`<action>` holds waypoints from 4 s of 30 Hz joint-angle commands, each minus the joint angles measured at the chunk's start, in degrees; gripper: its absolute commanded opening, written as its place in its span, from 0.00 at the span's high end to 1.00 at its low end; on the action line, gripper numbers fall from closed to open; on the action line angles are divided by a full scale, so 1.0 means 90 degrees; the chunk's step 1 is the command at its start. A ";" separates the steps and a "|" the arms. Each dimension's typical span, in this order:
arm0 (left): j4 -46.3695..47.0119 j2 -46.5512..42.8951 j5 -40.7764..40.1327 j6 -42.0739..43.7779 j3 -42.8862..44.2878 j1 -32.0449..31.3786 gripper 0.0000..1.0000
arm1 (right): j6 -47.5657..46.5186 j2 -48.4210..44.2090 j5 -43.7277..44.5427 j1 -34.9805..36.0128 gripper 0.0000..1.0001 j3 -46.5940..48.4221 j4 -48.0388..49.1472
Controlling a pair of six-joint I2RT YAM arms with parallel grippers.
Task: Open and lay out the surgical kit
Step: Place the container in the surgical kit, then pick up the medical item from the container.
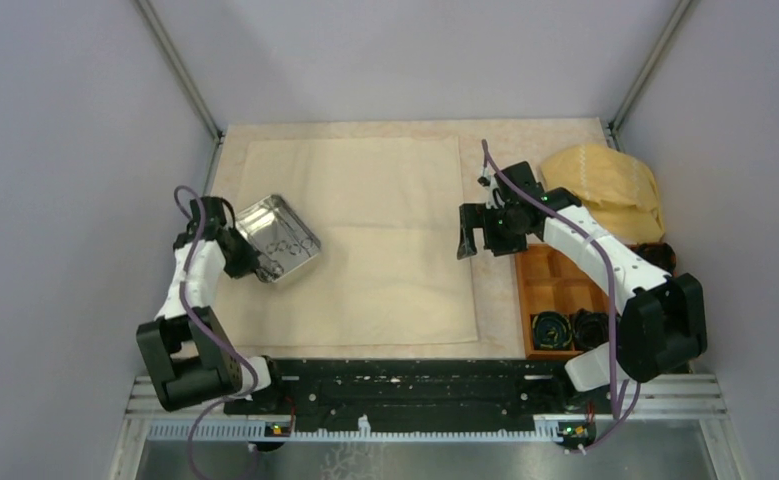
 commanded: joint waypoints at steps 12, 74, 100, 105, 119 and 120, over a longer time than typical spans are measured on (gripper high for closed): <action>0.0962 -0.1830 -0.1112 -0.1287 -0.1980 -0.0060 1.00 | -0.0073 -0.0501 -0.0461 -0.0038 0.06 -0.0156 0.0141; -0.0692 0.1584 -0.1339 -0.2702 0.0358 -0.0182 0.59 | -0.0151 -0.0081 -0.0316 -0.0045 0.05 -0.0019 0.0217; -0.0349 0.2103 -0.1356 -0.2256 0.0544 0.0235 0.84 | -0.0156 -0.0136 -0.0253 -0.0039 0.05 0.0030 0.0143; -0.0457 0.1923 -0.1363 -0.2158 0.0554 0.0222 0.92 | -0.0119 -0.0156 -0.0279 -0.0046 0.05 0.0049 0.0163; -0.0808 0.0170 -0.0668 -0.1933 0.0875 0.0135 1.00 | -0.0153 -0.0251 -0.0796 -0.0040 0.05 0.0073 0.0250; -0.0677 -0.0050 -0.0436 -0.1882 0.0855 0.0108 1.00 | -0.0153 -0.0255 -0.0949 -0.0039 0.05 0.0091 0.0304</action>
